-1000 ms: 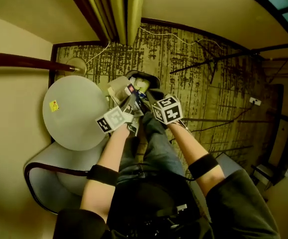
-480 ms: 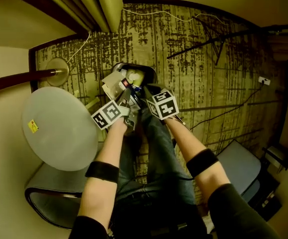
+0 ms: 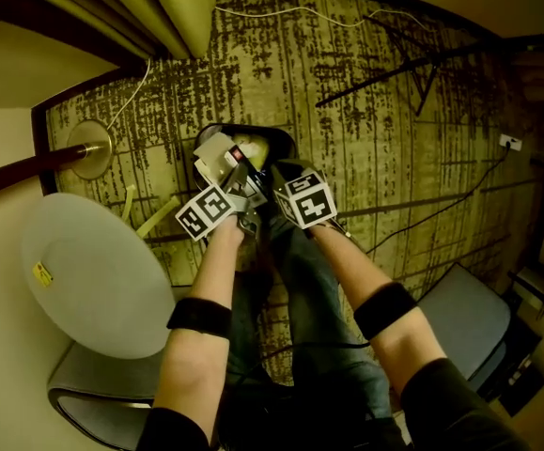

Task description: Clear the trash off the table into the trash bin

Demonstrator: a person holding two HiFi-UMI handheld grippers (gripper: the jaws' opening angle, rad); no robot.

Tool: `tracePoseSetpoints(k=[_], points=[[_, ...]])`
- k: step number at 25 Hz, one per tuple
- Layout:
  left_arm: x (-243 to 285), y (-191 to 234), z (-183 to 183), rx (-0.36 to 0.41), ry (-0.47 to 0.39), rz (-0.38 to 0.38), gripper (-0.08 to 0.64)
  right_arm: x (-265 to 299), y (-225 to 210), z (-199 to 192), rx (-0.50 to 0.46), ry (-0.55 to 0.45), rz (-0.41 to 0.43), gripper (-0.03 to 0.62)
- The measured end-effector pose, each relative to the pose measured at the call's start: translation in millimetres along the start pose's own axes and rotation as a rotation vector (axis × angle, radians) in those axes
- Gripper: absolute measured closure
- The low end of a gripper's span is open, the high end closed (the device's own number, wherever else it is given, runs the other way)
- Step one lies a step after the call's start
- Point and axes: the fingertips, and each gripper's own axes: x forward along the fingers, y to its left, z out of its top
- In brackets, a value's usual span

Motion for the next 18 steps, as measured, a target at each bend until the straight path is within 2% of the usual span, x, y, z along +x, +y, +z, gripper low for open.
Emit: tracePoseSetpoints(k=[7, 13, 14, 18], points=[[43, 31, -12, -0.032, 0.015, 0.018, 0.541, 30, -25, -10, 0.011, 0.009, -0.017, 0.592], [57, 42, -11, -0.039, -0.002, 0.025, 0.538, 38, -33, -20, 0.035, 0.012, -0.020, 0.592], [58, 42, -10, -0.041, -0.011, 0.022, 0.531, 36, -33, -20, 0.043, 0.010, -0.020, 0.592], [62, 34, -10, -0.042, -0.003, -0.004, 0.421, 35, -40, -32, 0.043, 0.023, -0.025, 0.592]])
